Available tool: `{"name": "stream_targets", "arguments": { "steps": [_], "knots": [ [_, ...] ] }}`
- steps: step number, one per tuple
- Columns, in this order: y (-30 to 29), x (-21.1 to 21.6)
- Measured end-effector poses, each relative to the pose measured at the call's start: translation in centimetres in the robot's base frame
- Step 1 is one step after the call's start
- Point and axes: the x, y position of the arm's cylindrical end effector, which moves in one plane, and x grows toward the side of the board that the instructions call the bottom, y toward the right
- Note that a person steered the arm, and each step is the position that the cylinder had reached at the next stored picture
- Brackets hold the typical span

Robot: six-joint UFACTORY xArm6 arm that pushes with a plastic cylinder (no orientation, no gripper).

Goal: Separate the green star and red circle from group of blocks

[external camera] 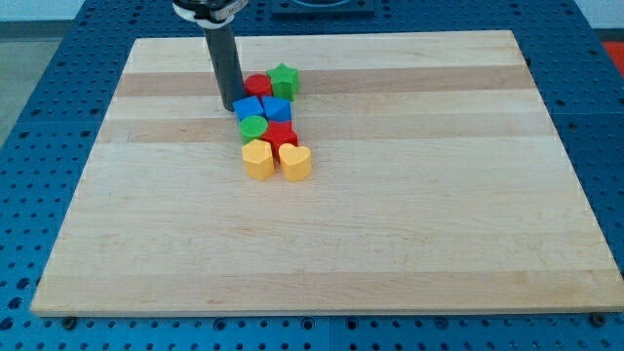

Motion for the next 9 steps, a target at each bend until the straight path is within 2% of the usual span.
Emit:
{"name": "stream_targets", "arguments": {
  "steps": [1, 2, 3, 4, 5, 7, 9],
  "knots": [
    [-0.7, 0.2],
    [-5.3, -0.2],
    [-7.2, -3.8],
    [-5.5, -5.8],
    [-3.2, -2.5],
    [3.7, -1.2],
    [-0.2, -1.5]
  ]
}}
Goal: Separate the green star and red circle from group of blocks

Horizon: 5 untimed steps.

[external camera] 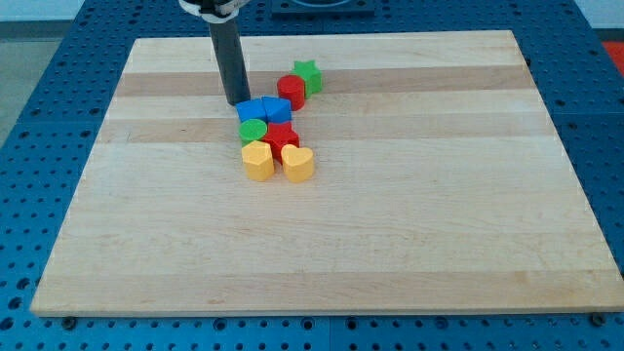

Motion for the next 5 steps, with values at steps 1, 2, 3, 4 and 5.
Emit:
{"name": "stream_targets", "arguments": {
  "steps": [1, 2, 3, 4, 5],
  "knots": [
    [2.5, -2.7],
    [8.2, -2.9],
    [13.4, 1.2],
    [17.8, 4.8],
    [18.2, 5.3]
  ]
}}
